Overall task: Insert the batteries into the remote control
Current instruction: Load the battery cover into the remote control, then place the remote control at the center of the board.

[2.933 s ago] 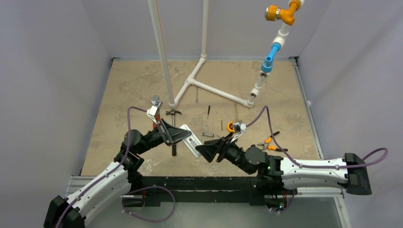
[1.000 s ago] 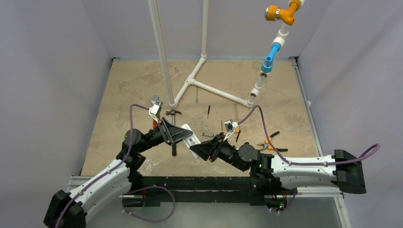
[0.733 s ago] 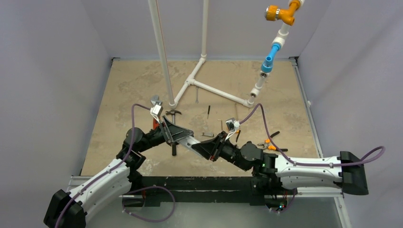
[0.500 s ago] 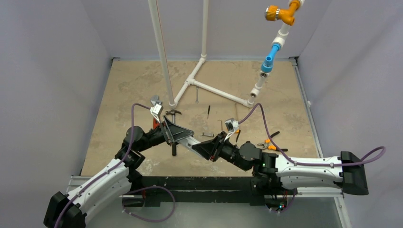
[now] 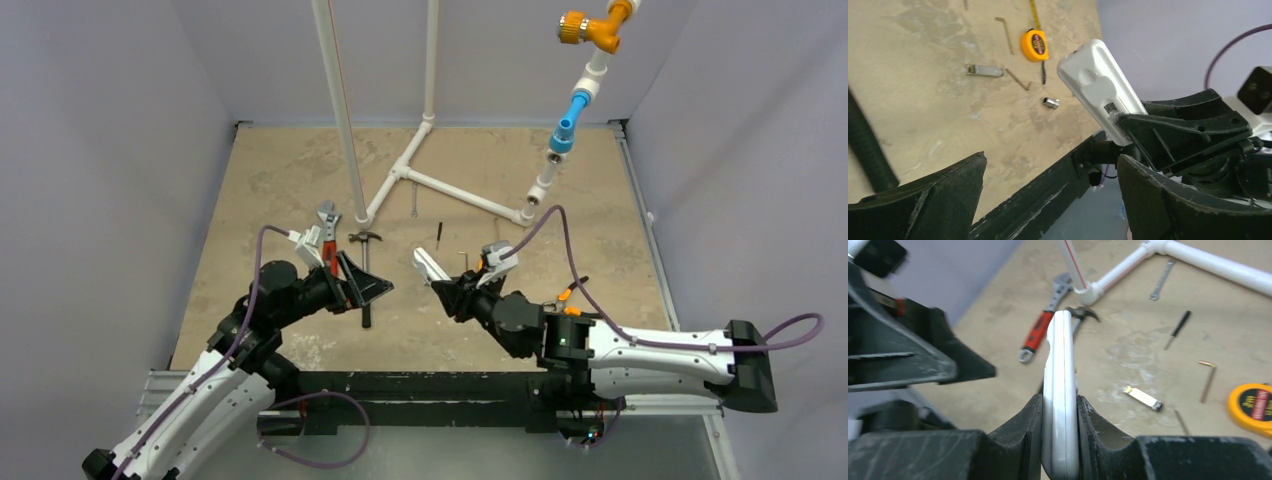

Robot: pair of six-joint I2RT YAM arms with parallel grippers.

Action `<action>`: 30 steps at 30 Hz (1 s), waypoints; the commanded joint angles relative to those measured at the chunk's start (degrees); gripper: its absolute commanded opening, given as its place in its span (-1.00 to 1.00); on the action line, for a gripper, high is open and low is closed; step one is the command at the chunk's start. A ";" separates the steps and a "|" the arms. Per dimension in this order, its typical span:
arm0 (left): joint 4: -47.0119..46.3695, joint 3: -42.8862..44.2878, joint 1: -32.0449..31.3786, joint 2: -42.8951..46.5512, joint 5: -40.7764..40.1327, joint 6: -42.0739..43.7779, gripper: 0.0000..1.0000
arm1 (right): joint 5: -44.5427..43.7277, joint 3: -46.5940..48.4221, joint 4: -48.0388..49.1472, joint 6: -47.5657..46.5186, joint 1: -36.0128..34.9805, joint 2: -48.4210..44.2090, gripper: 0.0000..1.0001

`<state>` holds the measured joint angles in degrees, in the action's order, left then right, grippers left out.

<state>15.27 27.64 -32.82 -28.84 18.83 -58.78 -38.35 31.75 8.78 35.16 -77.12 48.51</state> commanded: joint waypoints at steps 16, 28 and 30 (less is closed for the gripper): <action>18.06 1.64 -0.05 6.90 -9.74 6.01 1.00 | -7.12 -2.05 34.27 -25.22 -2.50 41.79 -1.00; 18.34 0.59 -0.05 8.21 -8.37 6.23 1.00 | -21.32 0.21 79.19 -56.97 -13.19 72.58 -0.80; 18.47 0.21 -0.05 8.78 -8.37 6.22 1.00 | -23.48 1.26 82.20 -59.02 -14.81 75.30 -0.60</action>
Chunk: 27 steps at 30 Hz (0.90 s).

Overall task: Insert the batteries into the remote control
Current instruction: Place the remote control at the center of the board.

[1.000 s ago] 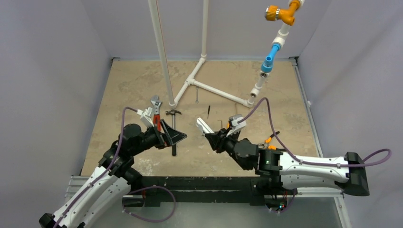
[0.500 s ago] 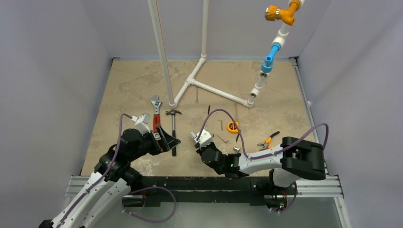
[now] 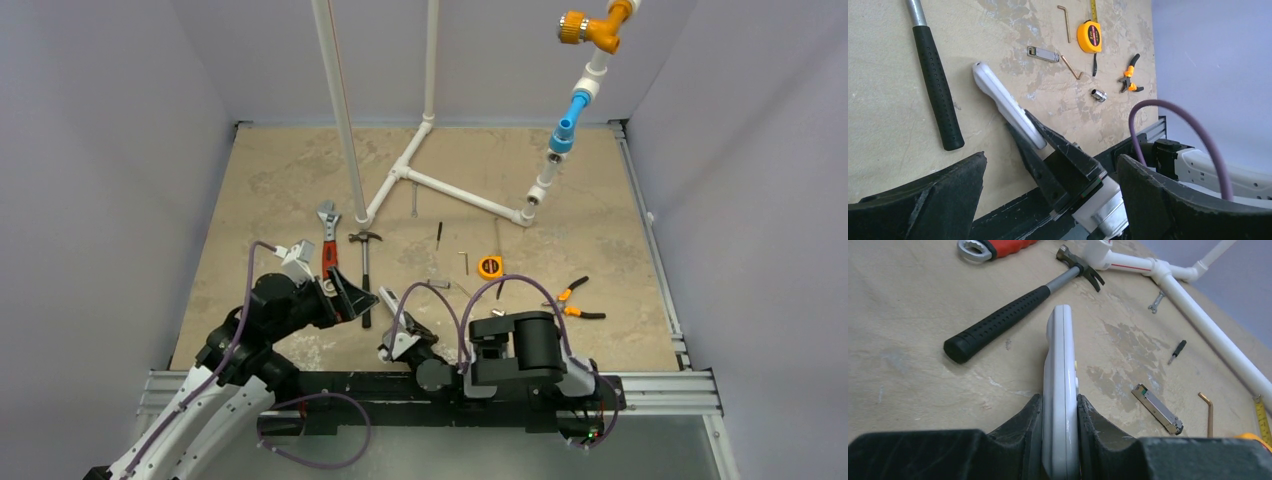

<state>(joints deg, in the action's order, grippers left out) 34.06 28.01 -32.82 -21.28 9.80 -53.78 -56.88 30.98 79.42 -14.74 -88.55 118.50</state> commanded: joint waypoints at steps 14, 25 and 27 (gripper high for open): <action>0.38 -0.90 -0.05 3.01 0.79 0.81 1.00 | -4.57 2.77 -9.10 3.63 -5.07 -3.48 0.07; 2.19 -0.46 -0.06 3.91 0.63 1.66 1.00 | 9.08 0.31 -24.98 23.21 -3.41 -17.67 0.52; 2.61 -0.18 -0.05 4.03 0.07 2.08 1.00 | 15.05 -2.67 -26.17 29.29 -0.54 -21.37 0.54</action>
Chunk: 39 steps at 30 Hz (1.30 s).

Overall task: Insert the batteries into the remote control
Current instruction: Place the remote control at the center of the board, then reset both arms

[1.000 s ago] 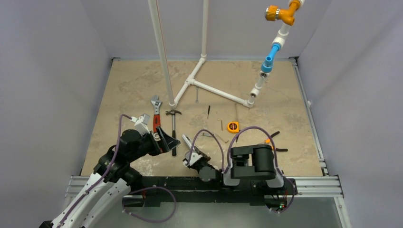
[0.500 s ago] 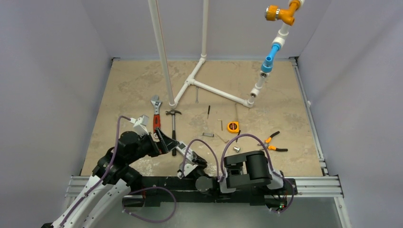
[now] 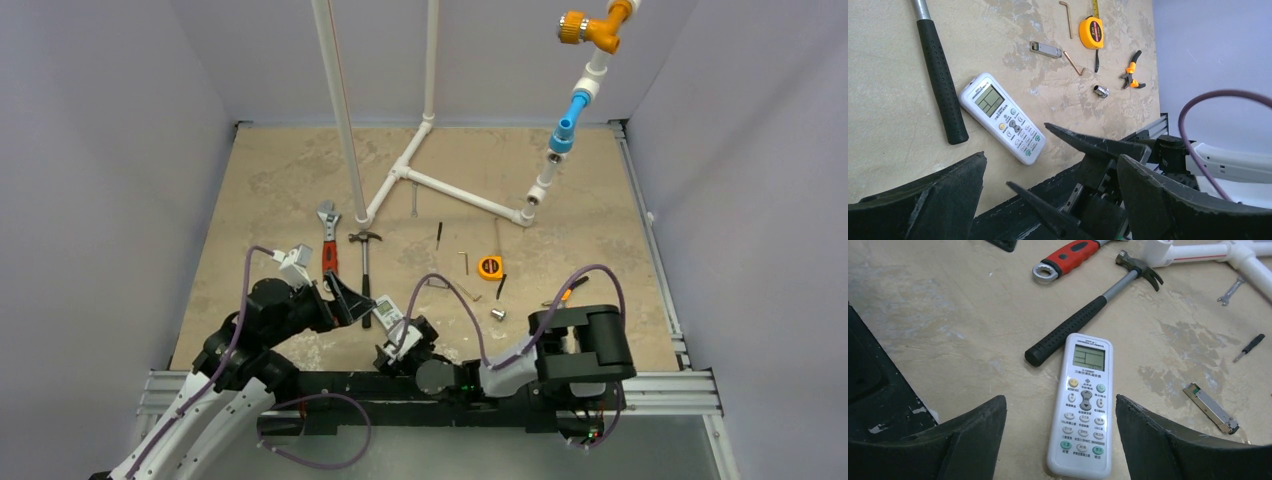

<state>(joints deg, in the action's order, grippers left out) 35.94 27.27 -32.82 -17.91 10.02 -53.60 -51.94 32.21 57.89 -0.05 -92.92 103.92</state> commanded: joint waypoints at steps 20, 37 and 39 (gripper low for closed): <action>4.13 1.79 -0.08 1.67 -7.91 8.61 1.00 | 50.90 -13.91 -44.84 40.26 45.36 -44.88 0.97; 8.97 1.59 -0.06 6.43 -14.82 6.20 0.90 | 49.41 -15.12 -80.59 41.50 51.44 -80.37 0.97; 10.14 2.24 -0.07 5.67 -15.75 5.82 0.88 | 48.91 -14.54 -82.80 41.09 51.44 -81.36 0.97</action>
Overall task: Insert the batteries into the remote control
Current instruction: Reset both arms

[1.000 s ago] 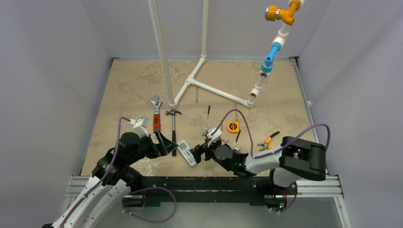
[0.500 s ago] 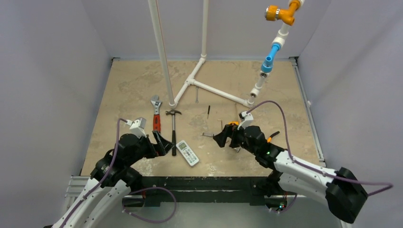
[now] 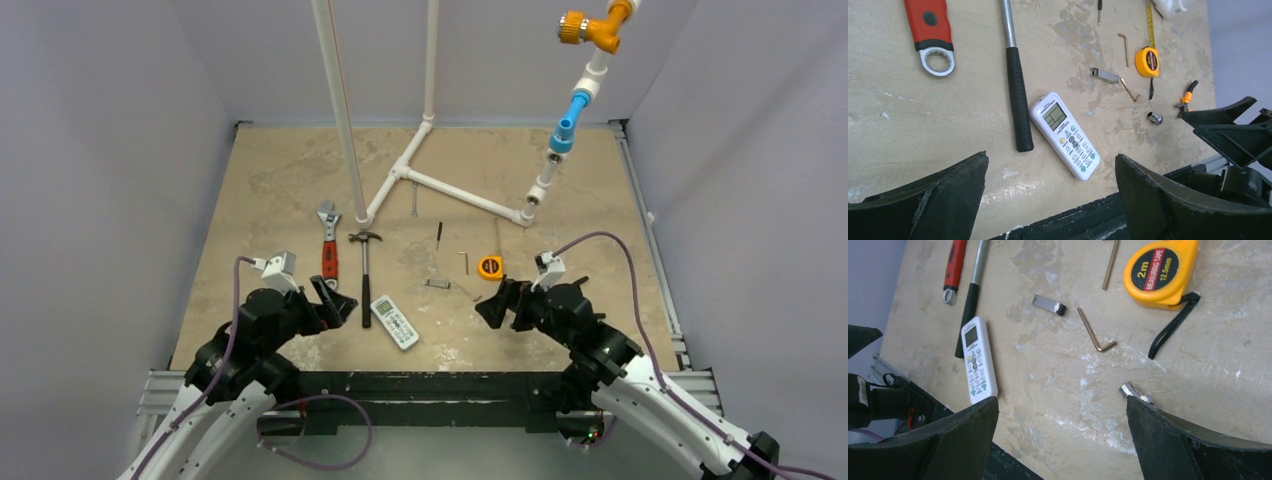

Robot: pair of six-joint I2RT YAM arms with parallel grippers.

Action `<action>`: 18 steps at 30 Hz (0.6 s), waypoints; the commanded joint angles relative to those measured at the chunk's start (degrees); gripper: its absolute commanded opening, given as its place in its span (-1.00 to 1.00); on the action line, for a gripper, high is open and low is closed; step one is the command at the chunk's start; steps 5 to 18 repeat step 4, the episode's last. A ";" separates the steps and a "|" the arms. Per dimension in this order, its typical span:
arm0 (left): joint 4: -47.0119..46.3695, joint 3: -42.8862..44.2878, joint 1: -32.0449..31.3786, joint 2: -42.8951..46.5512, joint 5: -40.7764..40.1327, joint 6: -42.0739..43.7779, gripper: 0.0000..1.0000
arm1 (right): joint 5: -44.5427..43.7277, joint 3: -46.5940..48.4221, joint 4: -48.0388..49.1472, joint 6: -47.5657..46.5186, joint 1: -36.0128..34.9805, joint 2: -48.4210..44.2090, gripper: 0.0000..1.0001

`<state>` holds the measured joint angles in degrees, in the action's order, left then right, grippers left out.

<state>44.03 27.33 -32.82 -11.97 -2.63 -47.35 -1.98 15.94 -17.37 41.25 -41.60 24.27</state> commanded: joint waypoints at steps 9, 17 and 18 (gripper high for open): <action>3.88 3.61 -0.06 -1.42 -4.58 -1.05 0.99 | -1.99 3.03 -9.98 -1.10 0.12 -2.52 0.97; 3.88 3.61 -0.06 -1.42 -4.58 -1.05 0.99 | -1.99 3.03 -9.98 -1.10 0.12 -2.52 0.97; 3.88 3.61 -0.06 -1.42 -4.58 -1.05 0.99 | -1.99 3.03 -9.98 -1.10 0.12 -2.52 0.97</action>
